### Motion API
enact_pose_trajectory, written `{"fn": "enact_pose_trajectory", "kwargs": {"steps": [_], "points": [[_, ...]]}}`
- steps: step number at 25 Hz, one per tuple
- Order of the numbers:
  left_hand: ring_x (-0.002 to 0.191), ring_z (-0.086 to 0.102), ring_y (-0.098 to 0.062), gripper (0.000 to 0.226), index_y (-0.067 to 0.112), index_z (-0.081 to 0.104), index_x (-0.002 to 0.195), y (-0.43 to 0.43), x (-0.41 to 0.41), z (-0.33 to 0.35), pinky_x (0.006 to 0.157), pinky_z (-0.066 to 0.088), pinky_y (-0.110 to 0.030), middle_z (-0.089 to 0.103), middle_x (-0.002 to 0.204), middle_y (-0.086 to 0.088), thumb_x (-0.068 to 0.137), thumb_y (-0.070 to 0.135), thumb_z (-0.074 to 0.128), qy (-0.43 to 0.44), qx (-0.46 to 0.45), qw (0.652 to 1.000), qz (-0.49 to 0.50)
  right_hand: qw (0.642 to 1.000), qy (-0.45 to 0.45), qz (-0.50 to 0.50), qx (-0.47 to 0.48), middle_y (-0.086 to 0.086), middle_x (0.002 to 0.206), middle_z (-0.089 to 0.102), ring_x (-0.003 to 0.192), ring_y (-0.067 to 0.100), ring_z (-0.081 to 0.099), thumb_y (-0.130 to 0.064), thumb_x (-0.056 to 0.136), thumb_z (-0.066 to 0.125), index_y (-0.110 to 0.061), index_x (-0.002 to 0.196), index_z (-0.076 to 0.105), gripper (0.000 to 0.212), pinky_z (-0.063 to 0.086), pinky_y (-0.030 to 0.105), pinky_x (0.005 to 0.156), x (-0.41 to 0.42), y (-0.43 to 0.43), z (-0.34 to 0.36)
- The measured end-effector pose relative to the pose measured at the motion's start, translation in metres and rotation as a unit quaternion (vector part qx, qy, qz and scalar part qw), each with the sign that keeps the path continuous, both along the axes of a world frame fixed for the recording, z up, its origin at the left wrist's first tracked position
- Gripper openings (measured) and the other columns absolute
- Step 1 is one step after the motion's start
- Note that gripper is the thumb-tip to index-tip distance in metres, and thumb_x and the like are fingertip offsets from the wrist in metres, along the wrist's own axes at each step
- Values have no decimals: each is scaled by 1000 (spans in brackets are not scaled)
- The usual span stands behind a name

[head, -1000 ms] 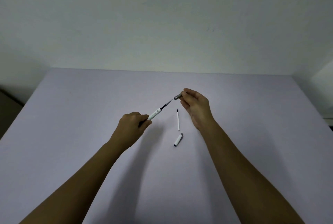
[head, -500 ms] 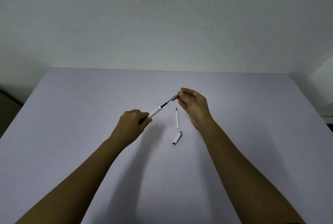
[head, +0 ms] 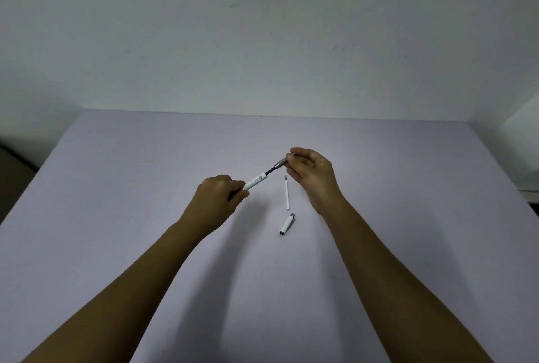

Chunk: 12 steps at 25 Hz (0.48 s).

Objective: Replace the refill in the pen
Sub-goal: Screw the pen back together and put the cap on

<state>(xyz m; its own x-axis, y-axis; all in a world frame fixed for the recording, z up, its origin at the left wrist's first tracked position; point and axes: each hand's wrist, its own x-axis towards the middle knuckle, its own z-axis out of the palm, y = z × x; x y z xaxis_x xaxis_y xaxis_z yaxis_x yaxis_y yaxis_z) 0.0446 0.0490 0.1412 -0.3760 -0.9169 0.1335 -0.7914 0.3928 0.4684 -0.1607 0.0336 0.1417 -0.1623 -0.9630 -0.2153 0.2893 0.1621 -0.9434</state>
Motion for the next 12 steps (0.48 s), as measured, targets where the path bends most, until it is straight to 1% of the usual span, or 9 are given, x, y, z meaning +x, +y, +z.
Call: {"fn": "enact_pose_trajectory", "kwargs": {"steps": [3,6,7,10,12], "points": [[60,47,-26,17,7,66,78,-2,-1,1,54,33,-31,46,61,-4,88,20,59,3,-12,1000,-5,999,20,31,7,5,91,68,90,16,68,-11,85,65,-18,91,65,9,55,17,70,2,4,-5],[63,50,-27,14,8,68,84,-5,-1,4,57,38,-34,49,64,-6,88,18,59,9,-19,1000,-18,998,33,59,-5,4,91,68,88,12,71,-11,84,65,-17,91,65,9,56,18,74,3,9,-7],[65,51,-27,14,8,68,86,-5,0,5,58,39,-35,51,66,-8,89,18,58,18,-18,999,-22,996,50,66,-17,4,92,67,88,11,71,-11,84,65,-19,90,65,9,56,20,77,2,10,-8],[69,56,-24,13,16,68,92,-5,4,6,63,43,-33,59,73,-9,91,19,56,89,18,996,-1,986,125,99,-51,5,97,69,90,13,71,-12,84,66,-24,84,67,11,56,26,86,-5,15,-6],[66,60,-12,14,26,69,95,-4,7,6,63,46,-23,66,71,-3,90,21,57,151,68,986,31,975,177,117,-70,0,94,72,90,14,71,-13,84,66,-26,84,67,13,56,25,86,-7,17,-4]]}}
